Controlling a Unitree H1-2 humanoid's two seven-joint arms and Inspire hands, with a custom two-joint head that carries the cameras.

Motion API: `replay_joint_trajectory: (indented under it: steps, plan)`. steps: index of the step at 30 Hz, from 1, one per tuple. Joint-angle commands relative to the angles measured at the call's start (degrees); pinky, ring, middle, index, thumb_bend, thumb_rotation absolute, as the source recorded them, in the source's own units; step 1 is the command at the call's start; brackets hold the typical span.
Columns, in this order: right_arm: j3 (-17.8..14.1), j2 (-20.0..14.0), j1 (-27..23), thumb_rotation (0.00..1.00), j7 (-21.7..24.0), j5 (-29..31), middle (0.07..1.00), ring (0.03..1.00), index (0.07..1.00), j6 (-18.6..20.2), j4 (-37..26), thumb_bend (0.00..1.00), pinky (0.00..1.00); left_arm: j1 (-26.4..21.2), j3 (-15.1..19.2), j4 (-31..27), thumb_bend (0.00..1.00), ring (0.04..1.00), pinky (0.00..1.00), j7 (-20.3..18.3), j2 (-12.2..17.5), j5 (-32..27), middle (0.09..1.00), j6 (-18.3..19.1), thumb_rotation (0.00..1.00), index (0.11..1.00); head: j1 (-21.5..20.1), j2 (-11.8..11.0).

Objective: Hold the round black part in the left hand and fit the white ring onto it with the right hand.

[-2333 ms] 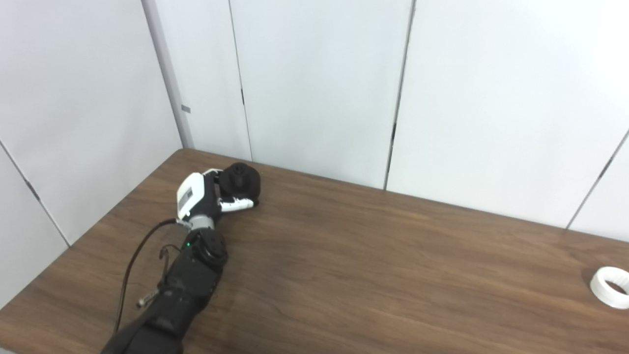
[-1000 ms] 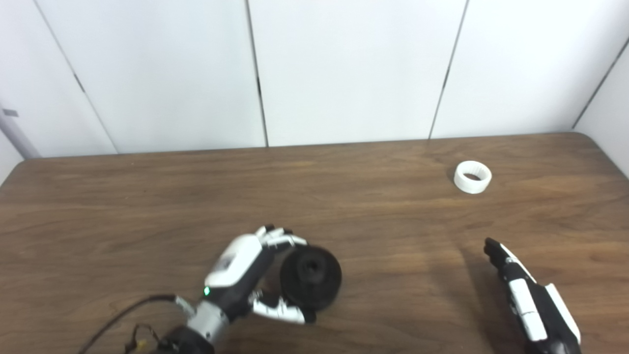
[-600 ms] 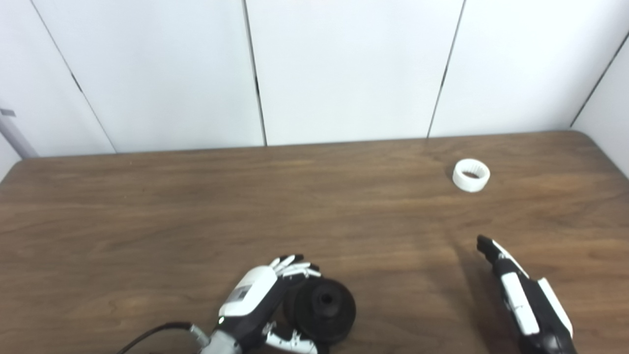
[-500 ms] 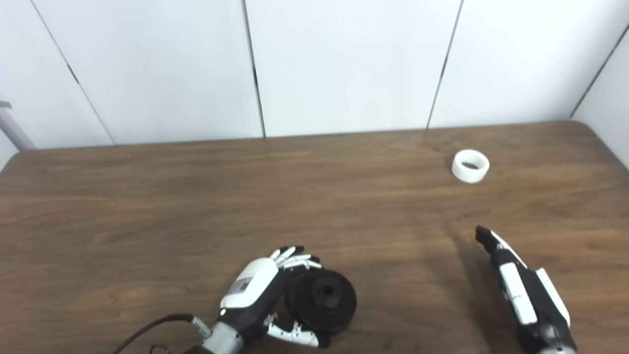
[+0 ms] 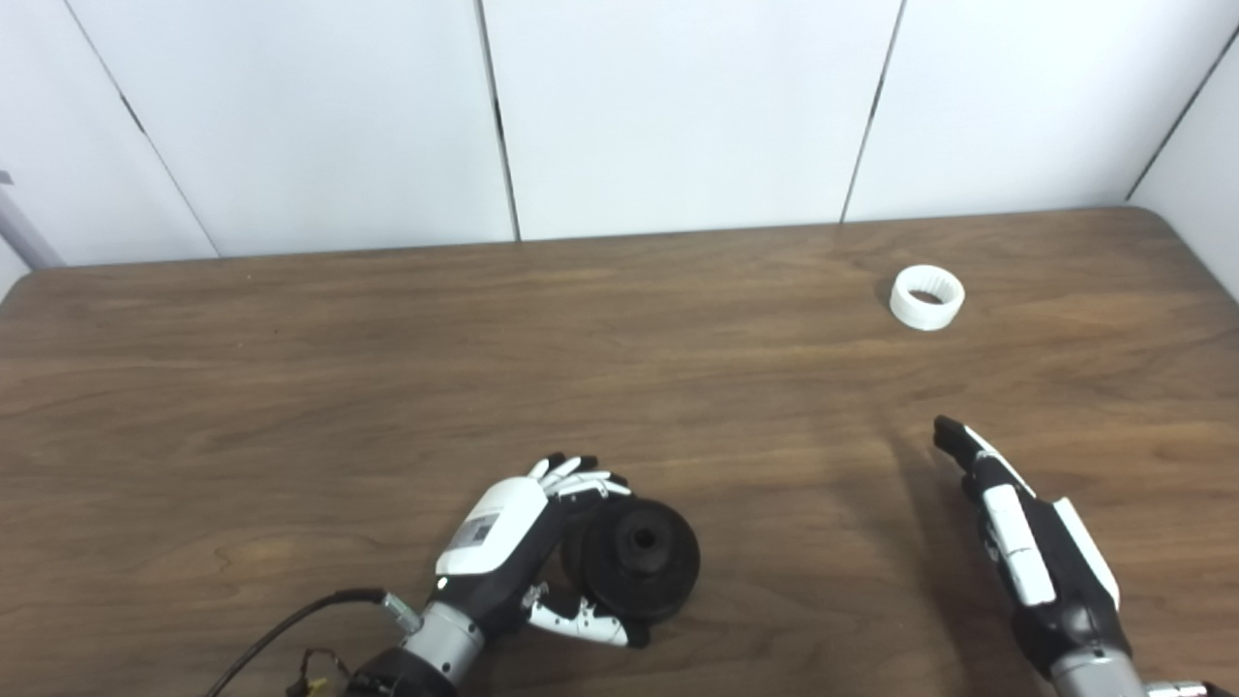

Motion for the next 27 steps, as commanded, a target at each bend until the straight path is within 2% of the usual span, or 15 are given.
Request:
replay_joint_trajectory:
  steps: [1,5,14,22,27]
  plan:
    - [-0.05,-0.72,-0.53,1.0,0.7,0.22,0.925,0.998,0.902,0.18,-2.29,0.61,1.0,-0.61,0.58,-0.08,0.52,0.946,1.0,0.49,0.09,0.94,0.848,0.11,0.06,0.487,-0.08,0.22]
    - [-0.27,-1.04,-0.61,1.0,0.95,0.64,0.927,1.0,0.905,0.95,-2.83,0.6,1.0,-0.86,0.31,-0.26,0.52,0.944,1.0,0.03,0.22,2.69,0.85,0.61,0.06,0.487,-0.21,1.04]
    - [-0.86,-1.27,-0.94,1.0,1.3,1.25,0.931,0.993,0.91,1.58,-3.07,0.61,1.0,-1.2,0.61,0.25,0.52,0.942,1.0,-0.67,-0.29,2.67,0.849,1.44,0.06,0.487,-0.32,1.9]
    - [-1.05,-1.32,-1.02,1.0,1.44,2.19,0.938,0.98,0.92,0.56,-2.86,0.58,1.0,-1.36,0.6,0.24,0.52,0.939,1.0,-1.75,-0.36,3.16,0.85,2.29,0.06,0.487,-0.54,2.01]
    - [-1.65,-0.78,-1.05,1.0,1.27,3.75,0.939,0.972,0.919,-1.43,-2.39,0.56,1.0,-1.35,0.49,0.54,0.52,0.939,1.0,-1.93,-0.41,2.64,0.85,2.12,0.06,0.488,-1.2,1.69]
